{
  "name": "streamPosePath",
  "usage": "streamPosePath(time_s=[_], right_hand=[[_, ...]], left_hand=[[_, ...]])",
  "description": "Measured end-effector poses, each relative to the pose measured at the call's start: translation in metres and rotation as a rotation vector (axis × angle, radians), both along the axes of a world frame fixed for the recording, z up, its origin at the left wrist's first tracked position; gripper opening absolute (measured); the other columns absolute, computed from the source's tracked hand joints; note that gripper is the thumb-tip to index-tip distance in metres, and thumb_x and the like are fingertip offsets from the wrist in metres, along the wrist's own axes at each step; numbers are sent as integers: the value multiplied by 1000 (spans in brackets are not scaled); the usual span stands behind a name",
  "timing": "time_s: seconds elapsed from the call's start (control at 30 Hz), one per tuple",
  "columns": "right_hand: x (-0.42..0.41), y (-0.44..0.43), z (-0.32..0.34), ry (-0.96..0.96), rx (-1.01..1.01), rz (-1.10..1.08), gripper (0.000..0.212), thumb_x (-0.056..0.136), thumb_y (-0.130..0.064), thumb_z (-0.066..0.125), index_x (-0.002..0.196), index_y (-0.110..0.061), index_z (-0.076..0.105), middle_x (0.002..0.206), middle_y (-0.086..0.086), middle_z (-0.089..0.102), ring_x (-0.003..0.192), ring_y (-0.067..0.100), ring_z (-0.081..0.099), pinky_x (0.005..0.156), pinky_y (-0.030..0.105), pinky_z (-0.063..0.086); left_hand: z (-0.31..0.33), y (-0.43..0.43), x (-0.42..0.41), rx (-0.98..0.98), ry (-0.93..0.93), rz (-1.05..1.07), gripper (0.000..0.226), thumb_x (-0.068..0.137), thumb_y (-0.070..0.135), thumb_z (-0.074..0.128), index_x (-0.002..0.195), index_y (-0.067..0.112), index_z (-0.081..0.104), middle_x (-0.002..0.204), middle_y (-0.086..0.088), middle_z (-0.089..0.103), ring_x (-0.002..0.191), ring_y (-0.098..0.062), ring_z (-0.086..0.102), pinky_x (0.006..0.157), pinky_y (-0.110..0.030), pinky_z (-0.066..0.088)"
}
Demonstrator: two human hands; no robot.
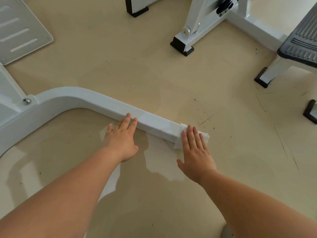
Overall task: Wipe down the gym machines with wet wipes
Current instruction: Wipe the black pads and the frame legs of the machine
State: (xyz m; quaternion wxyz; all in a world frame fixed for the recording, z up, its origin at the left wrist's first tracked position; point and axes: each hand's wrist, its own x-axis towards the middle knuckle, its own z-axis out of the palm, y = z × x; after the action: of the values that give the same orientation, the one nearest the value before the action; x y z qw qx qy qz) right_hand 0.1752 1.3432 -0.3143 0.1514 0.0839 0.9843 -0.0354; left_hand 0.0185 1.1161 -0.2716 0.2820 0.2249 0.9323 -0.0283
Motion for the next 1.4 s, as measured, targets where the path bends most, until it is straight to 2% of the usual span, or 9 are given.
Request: streamPosePath(time_s=[0.17,0.3,0.47,0.63,0.77,0.9,1.0,1.23,1.4], right_hand=[[-22,-32,7,-116,-39,-43,115,94,-53,50,148,-2,-36,154,22,-46,144,37,-43,122,49,-21],[-66,-59,16,-160,-108,66,117,92,-65,49,154,-3,-29,157,21,-42,147,38,-38,125,51,-15],[-45,-42,12,-106,-66,119,113,93,-52,53,154,-7,-30,158,18,-42,148,33,-37,124,43,-19],[-2,-12,1,-54,39,-20,120,76,-33,69,161,-4,-10,168,23,-15,156,38,-14,124,50,-4],[-21,-36,9,-119,-36,-106,114,92,-44,52,147,-3,-39,154,20,-47,144,36,-43,120,48,-24],[-60,-69,19,-172,-71,81,119,92,-61,51,150,-3,-35,153,22,-47,144,38,-42,124,49,-18],[-82,-75,23,-196,-119,105,115,94,-63,50,155,-6,-28,159,16,-41,148,33,-38,125,46,-16],[-28,-51,15,-119,-91,-208,115,92,-45,54,148,-10,-40,156,12,-47,146,29,-42,122,42,-23],[-62,-74,16,-106,-96,-261,114,90,-51,51,152,-4,-32,161,19,-37,149,35,-35,124,49,-17]], left_hand=[[-2,2,2,46,-57,54,96,91,41,56,161,32,-9,165,10,-28,149,-26,26,120,-50,23],[-1,-2,-5,93,-77,55,95,90,35,57,160,35,-7,163,17,-28,137,-24,44,92,-37,46],[-1,-3,-7,144,-115,91,94,90,31,57,160,36,-5,162,19,-29,136,-22,46,87,-35,50],[2,-2,-8,148,-133,96,93,90,29,55,161,36,-4,162,20,-29,132,-21,49,78,-32,48],[6,-2,-8,110,-150,91,91,91,29,53,161,35,-4,163,19,-28,125,-20,54,72,-31,44],[7,4,-9,84,-125,81,89,90,27,52,161,33,-1,164,15,-25,134,-22,49,79,-32,45],[7,5,-7,73,-120,82,91,91,29,55,161,32,-3,164,14,-27,133,-22,49,84,-33,48],[10,-3,-13,147,-126,63,83,91,31,51,161,36,7,166,20,-18,140,-22,42,91,-35,48],[10,-22,-22,107,-95,90,88,92,38,56,161,37,1,166,13,-21,144,-27,35,105,-44,44]])
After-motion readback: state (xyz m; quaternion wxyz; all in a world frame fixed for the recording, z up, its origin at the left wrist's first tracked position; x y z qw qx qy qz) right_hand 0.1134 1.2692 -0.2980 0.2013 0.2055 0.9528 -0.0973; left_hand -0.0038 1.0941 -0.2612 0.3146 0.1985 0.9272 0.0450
